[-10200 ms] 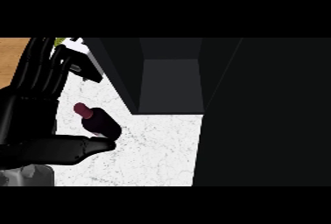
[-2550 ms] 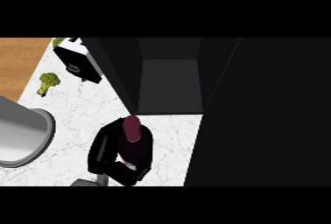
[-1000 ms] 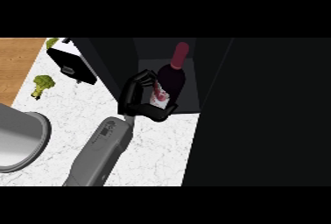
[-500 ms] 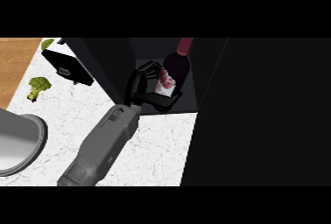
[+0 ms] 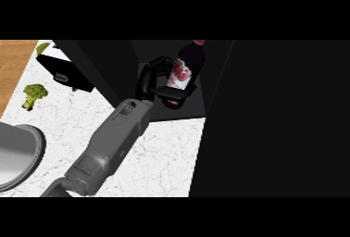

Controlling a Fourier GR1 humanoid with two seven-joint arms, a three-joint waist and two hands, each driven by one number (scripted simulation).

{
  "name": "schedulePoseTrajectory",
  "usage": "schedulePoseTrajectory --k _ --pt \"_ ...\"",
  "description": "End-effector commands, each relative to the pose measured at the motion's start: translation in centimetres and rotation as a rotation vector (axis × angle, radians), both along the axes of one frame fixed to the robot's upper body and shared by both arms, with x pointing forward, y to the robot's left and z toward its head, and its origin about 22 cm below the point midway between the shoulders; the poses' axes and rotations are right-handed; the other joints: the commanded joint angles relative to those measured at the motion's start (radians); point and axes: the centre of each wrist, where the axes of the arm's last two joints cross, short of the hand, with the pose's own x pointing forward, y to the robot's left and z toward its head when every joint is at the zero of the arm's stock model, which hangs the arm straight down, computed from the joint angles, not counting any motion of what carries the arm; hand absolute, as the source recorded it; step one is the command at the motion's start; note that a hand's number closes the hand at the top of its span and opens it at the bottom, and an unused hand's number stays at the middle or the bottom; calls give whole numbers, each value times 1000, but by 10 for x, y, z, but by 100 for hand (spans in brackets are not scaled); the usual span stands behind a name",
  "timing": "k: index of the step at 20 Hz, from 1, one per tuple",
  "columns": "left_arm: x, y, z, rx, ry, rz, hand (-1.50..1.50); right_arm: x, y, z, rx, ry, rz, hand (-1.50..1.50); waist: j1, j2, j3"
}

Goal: Pick up the wine, place it into the cabinet and close the cabinet

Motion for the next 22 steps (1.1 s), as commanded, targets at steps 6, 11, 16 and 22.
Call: schedulePoseTrajectory --k 6,11,16,22 --pt "11 5 3 -49 43 46 150 -20 -3 13 93 32 82 -150 -10 8 0" --pt "15 12 3 -19 27 90 150 -22 -2 15 107 29 81 -150 -11 12 0" --pt "21 22 9 43 4 135 150 -22 -4 16 90 2 102 -150 -29 21 -1" --pt "25 40 11 120 -68 186 -150 -25 -2 12 101 19 127 -150 -48 26 -1"
